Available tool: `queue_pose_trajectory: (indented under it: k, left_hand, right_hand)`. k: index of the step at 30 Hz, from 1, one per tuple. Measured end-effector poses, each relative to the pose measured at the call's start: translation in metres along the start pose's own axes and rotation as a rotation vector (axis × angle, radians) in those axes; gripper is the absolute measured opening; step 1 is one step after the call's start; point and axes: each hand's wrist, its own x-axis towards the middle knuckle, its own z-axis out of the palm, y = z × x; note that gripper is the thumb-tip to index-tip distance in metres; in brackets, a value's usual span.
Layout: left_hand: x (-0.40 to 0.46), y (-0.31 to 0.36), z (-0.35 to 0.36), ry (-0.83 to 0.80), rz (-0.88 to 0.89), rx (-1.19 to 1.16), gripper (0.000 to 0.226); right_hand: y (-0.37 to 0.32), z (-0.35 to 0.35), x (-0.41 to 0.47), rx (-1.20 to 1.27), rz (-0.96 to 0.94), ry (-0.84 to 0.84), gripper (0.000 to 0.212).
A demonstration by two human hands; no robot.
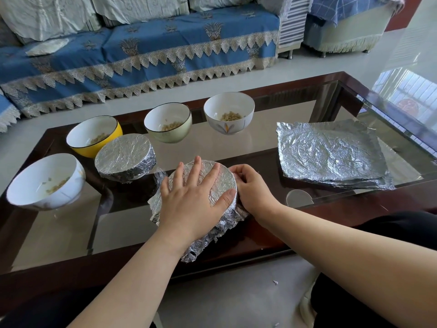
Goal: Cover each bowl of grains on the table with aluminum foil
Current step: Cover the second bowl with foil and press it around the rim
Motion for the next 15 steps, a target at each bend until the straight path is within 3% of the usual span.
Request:
queue_pose_trajectory:
  k: [5, 9, 12, 15]
  left_hand:
    - [0.0, 0.0, -0.001, -0.001, -0.013, -0.006, 0.087]
    - [-0.001, 0.003, -0.005, -0.032, -0.028, -0.011, 0.08]
    - [-0.001, 0.006, -0.007, -0.062, -0.052, -0.008, 0.076]
    - [0.0, 0.009, -0.006, -0.071, -0.085, 0.001, 0.072]
  right_hand:
    - [0.0, -0.004, 0.008, -0.245, -0.103, 0.022, 0.009]
    - [-0.009, -0.007, 0.004, -0.403, -0.177, 0.073, 0.022]
    - [-0.018, -0.014, -0.002, -0.388, -0.158, 0.079, 0.033]
    - [-0.02, -0.014, -0.011, -0.304, -0.125, 0.019, 0.026]
